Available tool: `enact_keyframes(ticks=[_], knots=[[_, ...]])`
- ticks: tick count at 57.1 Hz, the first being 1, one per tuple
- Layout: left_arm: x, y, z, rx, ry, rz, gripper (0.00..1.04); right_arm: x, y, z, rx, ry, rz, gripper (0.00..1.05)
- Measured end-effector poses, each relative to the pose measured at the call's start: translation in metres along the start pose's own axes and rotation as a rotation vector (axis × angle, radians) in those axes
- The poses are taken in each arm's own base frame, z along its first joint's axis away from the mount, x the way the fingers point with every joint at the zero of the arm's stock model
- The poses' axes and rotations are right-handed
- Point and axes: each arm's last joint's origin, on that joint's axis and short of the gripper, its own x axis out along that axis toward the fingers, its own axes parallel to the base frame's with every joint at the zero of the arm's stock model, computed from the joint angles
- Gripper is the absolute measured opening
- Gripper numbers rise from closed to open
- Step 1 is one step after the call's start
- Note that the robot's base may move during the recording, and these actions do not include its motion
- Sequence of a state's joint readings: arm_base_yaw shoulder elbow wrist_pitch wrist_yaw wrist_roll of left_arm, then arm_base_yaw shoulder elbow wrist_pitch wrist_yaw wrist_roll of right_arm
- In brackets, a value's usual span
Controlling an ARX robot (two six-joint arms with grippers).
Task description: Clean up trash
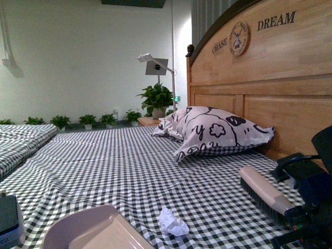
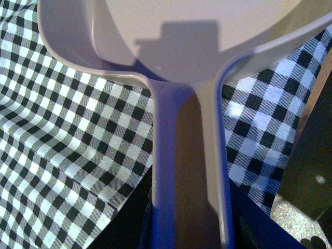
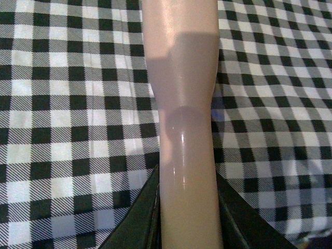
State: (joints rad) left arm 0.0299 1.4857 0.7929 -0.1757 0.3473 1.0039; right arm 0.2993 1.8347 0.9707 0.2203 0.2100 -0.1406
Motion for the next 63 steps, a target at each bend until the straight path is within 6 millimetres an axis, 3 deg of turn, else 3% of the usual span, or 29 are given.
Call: enact_keyframes(ticks=[22,30,39,48,52,63], knots=[[0.0,0.0,0.0,0.001,0.0,0.0,0.27,0.002,0.034,-0.007,0.032,-0.006,0.174,0.21],[0.0,0.0,0.0,0.002,0.0,0.0,0.27,-0.026,0.061,-0.016,-0.017,-0.014,0.475,0.21],[0.0,0.0,0.0,0.001,0.0,-0.001,0.27,-0.063,0.071,-0.016,-0.072,-0.039,0.771,0.21],[0.0,0.0,0.0,0.002,0.0,0.0,0.27,-0.096,0.057,-0.003,-0.071,-0.127,0.946,0.21],[0.0,0.0,0.0,0.002,0.0,-0.001,0.27,-0.101,0.042,0.005,-0.055,-0.171,0.892,0.21],[0.0,0.0,0.0,0.002,0.0,-0.001,0.27,-0.091,0.004,0.009,0.028,-0.211,0.675,0.21]])
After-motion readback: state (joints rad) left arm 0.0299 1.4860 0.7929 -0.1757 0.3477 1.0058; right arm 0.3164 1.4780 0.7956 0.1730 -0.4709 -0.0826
